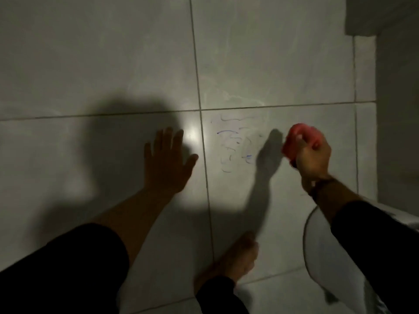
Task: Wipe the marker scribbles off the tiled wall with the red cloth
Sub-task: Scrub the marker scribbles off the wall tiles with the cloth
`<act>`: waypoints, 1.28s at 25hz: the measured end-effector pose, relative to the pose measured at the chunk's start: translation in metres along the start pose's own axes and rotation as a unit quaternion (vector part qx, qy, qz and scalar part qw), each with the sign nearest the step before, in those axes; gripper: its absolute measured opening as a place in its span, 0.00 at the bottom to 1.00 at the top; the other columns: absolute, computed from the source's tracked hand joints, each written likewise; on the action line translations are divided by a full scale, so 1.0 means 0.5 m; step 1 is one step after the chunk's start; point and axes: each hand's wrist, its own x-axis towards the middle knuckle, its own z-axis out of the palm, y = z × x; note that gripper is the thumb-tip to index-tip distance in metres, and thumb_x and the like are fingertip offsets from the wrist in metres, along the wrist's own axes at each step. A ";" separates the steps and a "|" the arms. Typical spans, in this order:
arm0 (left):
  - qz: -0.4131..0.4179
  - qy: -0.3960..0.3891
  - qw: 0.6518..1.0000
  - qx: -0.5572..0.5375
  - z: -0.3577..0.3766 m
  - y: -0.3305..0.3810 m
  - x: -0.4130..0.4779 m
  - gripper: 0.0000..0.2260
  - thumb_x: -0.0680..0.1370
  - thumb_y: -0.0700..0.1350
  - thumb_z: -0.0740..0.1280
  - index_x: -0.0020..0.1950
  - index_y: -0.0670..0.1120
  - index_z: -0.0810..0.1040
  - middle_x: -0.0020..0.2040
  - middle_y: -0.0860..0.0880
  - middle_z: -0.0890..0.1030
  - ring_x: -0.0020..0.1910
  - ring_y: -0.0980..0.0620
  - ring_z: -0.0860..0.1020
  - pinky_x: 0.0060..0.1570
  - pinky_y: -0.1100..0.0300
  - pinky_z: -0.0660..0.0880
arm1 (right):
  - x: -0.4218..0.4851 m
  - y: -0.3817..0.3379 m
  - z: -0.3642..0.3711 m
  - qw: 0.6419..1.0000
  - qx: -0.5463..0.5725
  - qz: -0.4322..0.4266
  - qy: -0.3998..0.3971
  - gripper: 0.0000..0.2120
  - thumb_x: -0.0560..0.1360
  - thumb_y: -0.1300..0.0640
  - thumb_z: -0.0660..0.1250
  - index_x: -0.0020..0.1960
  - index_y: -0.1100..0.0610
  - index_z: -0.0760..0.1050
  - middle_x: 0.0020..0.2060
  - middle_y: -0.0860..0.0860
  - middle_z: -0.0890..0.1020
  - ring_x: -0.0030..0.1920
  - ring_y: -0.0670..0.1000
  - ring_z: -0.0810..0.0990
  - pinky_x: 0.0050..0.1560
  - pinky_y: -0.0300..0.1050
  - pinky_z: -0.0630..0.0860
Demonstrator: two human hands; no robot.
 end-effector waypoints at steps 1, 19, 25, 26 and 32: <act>0.016 0.035 0.999 0.019 0.028 -0.031 0.037 0.38 0.84 0.68 0.50 0.90 0.51 0.52 0.91 0.43 0.51 0.90 0.39 0.49 0.86 0.35 0.47 | 0.052 0.012 0.031 0.994 -0.086 -0.044 0.050 0.21 0.82 0.61 0.63 0.73 0.66 0.76 0.67 0.69 0.82 0.63 0.65 0.83 0.66 0.64 0.80; 0.119 0.219 0.963 0.101 0.184 -0.170 0.156 0.33 0.84 0.60 0.56 0.89 0.52 0.60 0.90 0.41 0.55 0.89 0.37 0.56 0.83 0.26 0.44 | -0.102 0.264 0.329 0.829 -0.438 -0.336 -0.091 0.37 0.86 0.39 0.51 0.89 0.55 0.44 0.89 0.54 0.42 0.90 0.54 0.37 0.88 0.66 0.46; 0.124 0.212 0.965 0.096 0.193 -0.171 0.160 0.34 0.83 0.60 0.57 0.89 0.55 0.58 0.90 0.41 0.53 0.89 0.36 0.53 0.81 0.24 0.44 | 0.045 0.108 0.454 0.855 -0.369 -0.358 0.071 0.37 0.84 0.43 0.57 0.87 0.58 0.55 0.88 0.60 0.59 0.89 0.62 0.54 0.89 0.65 0.50; 0.122 0.209 0.966 0.095 0.194 -0.171 0.161 0.34 0.83 0.60 0.57 0.89 0.55 0.57 0.90 0.41 0.52 0.89 0.36 0.52 0.81 0.24 0.44 | -0.003 0.151 0.463 0.831 -0.385 -0.401 0.037 0.36 0.85 0.42 0.56 0.88 0.57 0.55 0.88 0.59 0.57 0.89 0.61 0.53 0.90 0.63 0.49; 0.114 0.176 0.973 0.091 0.184 -0.170 0.159 0.36 0.82 0.61 0.54 0.90 0.54 0.53 0.90 0.40 0.49 0.90 0.35 0.49 0.80 0.20 0.46 | -0.151 0.313 0.290 0.851 -0.437 -0.290 -0.019 0.34 0.84 0.51 0.62 0.85 0.65 0.60 0.86 0.65 0.59 0.87 0.69 0.57 0.83 0.75 0.61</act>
